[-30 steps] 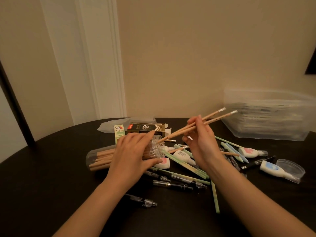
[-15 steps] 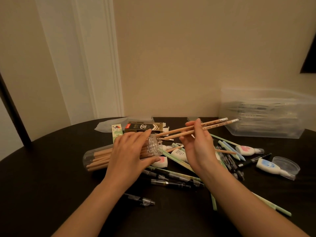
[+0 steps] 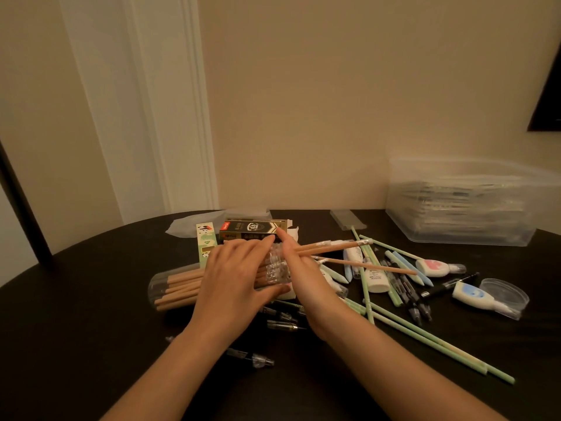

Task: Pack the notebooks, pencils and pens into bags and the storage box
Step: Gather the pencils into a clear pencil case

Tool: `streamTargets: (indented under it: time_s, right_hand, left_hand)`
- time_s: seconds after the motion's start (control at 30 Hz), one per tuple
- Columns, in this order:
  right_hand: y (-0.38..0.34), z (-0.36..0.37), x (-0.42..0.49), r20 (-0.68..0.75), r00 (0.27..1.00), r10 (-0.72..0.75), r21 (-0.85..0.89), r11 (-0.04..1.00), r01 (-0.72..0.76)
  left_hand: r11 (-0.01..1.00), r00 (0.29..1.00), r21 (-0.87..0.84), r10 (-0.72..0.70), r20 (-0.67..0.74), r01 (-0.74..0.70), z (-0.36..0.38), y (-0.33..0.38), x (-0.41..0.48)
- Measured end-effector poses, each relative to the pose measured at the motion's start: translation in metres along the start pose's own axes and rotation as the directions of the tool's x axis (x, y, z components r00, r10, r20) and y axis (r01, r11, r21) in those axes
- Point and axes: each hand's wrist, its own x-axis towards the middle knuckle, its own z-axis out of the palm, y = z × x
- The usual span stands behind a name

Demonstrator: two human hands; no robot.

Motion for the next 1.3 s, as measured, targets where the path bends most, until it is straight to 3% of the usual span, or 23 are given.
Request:
streamTargets:
  time_s: [0.13,0.17,0.23,0.3,0.37,0.53,0.63,0.8,0.97,1.3]
  right_hand:
    - [-0.002,-0.005,0.0,0.13,0.99,0.057,0.04,0.997,-0.062]
    - [-0.006,-0.006,-0.001,0.081,0.996,0.021,0.129,0.991,-0.031]
    - [-0.007,-0.011,-0.001,-0.149,0.985,-0.084,0.309,0.942,0.127]
    - [-0.013,-0.019,0.0,-0.392,0.912,-0.123,0.412,0.863,0.294]
    - [-0.019,-0.025,-0.001,-0.502,0.857,-0.116,0.414,0.838,0.356]
    - [-0.012,-0.021,0.001,-0.291,0.951,-0.104,0.188,0.968,0.164]
    - [-0.014,-0.018,0.002,-0.221,0.967,-0.124,0.153,0.975,0.16]
    - [-0.018,-0.022,0.004,-0.307,0.942,-0.137,0.031,0.988,0.153]
    - [-0.022,-0.028,0.004,-0.343,0.929,-0.137,0.056,0.985,0.165]
    - [-0.016,-0.023,0.006,-0.258,0.96,-0.107,0.073,0.989,0.13]
  left_hand:
    - [0.998,0.999,-0.043,-0.042,-0.003,0.041,-0.003,-0.002,0.002]
    - [0.998,0.999,-0.051,-0.047,-0.007,0.047,-0.004,-0.003,0.002]
    - [0.996,0.998,-0.066,-0.062,-0.016,0.061,-0.006,-0.003,0.002]
    - [0.993,0.996,-0.087,-0.084,-0.012,0.083,-0.008,-0.004,0.003]
    - [0.99,0.996,-0.108,-0.092,-0.009,0.09,-0.007,-0.005,0.002]
    - [0.992,0.998,-0.108,-0.069,0.005,0.069,-0.004,-0.002,0.001]
    - [0.992,0.996,-0.096,-0.085,0.019,0.087,-0.003,-0.005,0.001]
    - [0.991,0.998,-0.11,-0.07,0.007,0.071,-0.004,-0.002,0.002]
    - [0.992,0.998,-0.11,-0.064,0.003,0.064,-0.005,-0.001,0.002]
    - [0.992,0.997,-0.104,-0.074,0.009,0.074,-0.008,-0.001,0.001]
